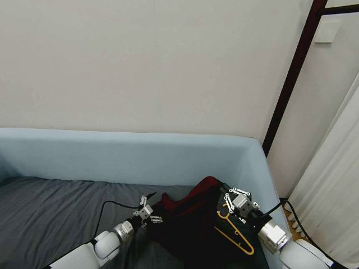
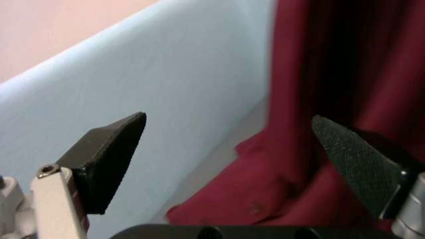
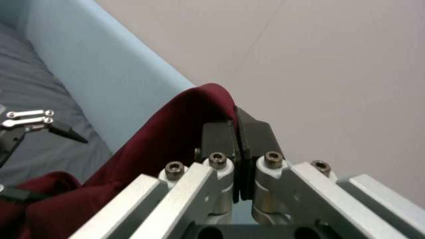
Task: Pick up the clothes from the sofa and hang them on the clothes hanger.
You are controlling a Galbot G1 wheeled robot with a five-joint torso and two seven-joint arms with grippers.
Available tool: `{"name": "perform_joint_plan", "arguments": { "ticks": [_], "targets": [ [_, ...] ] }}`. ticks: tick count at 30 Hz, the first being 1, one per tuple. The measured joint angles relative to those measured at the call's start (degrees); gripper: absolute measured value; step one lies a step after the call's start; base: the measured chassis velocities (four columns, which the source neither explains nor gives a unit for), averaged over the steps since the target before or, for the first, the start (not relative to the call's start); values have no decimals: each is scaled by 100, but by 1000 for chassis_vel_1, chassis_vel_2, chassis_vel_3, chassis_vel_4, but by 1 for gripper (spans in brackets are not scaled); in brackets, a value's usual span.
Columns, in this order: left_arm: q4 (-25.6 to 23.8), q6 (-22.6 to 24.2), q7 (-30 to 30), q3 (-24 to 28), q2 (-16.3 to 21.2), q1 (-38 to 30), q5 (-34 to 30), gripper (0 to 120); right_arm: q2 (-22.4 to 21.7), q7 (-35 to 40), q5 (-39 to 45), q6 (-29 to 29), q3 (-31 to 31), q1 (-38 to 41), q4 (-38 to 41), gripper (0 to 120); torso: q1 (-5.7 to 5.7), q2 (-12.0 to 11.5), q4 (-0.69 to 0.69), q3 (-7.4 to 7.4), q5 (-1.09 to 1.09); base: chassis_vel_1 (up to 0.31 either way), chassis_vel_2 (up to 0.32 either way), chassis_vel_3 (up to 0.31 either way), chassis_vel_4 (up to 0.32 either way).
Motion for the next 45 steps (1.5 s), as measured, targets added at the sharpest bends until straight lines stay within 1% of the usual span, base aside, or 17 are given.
{"name": "perform_joint_plan", "arguments": {
  "ticks": [4,5,7,10,11,20,22,24,29,30,31,33,35,39,43,44,45],
  "targets": [
    [-156,-251,-40,-183,71,384,307,98,50,-1,-84,8,45,-35,-96,0,0,0,4,0,0,0,0,0,0],
    [-156,-251,-40,-183,71,384,307,98,50,-1,-84,8,45,-35,-96,0,0,0,4,0,0,0,0,0,0],
    [-250,-243,-197,-347,75,649,418,98,70,-10,-151,34,74,-111,-98,0,0,0,6,0,2,0,0,0,0],
    [-296,-183,-356,-478,-38,814,474,98,66,-23,-214,69,100,-184,-86,0,0,0,4,0,1,0,0,0,0],
    [-347,-122,-427,-547,-128,897,468,98,59,-26,-242,85,113,-231,-84,0,0,1,1,-1,-2,0,0,0,0],
    [-376,120,-738,-631,-439,929,460,98,45,-46,-419,188,167,-462,-103,0,0,1,3,-1,0,0,0,0,0],
    [-409,160,-850,-654,-488,857,409,98,26,-45,-441,210,168,-502,-142,0,0,1,0,-1,0,0,0,0,0],
    [-497,174,-858,-651,-453,835,358,98,22,-43,-442,211,168,-502,-160,0,0,1,0,0,-2,0,0,0,0],
    [-867,174,-752,-591,49,794,137,98,29,-25,-419,209,166,-403,-235,0,0,0,4,0,-2,0,0,0,0],
    [-867,174,-752,-591,49,794,137,98,29,-25,-419,209,166,-403,-235,0,0,0,4,0,-2,0,0,0,0],
    [-935,153,-705,-567,203,783,77,98,31,-19,-412,206,161,-388,-253,0,0,1,4,0,1,0,0,0,0],
    [-941,136,-680,-540,292,765,50,97,40,-16,-409,203,147,-374,-270,0,0,0,4,0,1,0,0,0,0],
    [-903,131,-679,-531,275,754,46,97,47,-16,-409,203,142,-367,-272,0,0,1,4,-1,0,0,0,0,0],
    [-657,120,-674,-435,-18,687,81,98,58,-10,-387,188,127,-349,-264,0,0,1,1,0,-1,0,0,0,0],
    [-132,76,-725,-322,-494,597,397,97,18,6,-350,175,163,-390,-215,0,0,1,1,0,-1,0,0,0,0],
    [-132,76,-725,-322,-494,597,397,97,18,6,-350,175,163,-390,-215,0,0,1,1,0,-1,0,0,0,0],
    [12,64,-756,-307,-608,568,487,97,12,10,-345,174,174,-410,-201,0,0,1,1,0,0,0,0,0,0]
  ]
}}
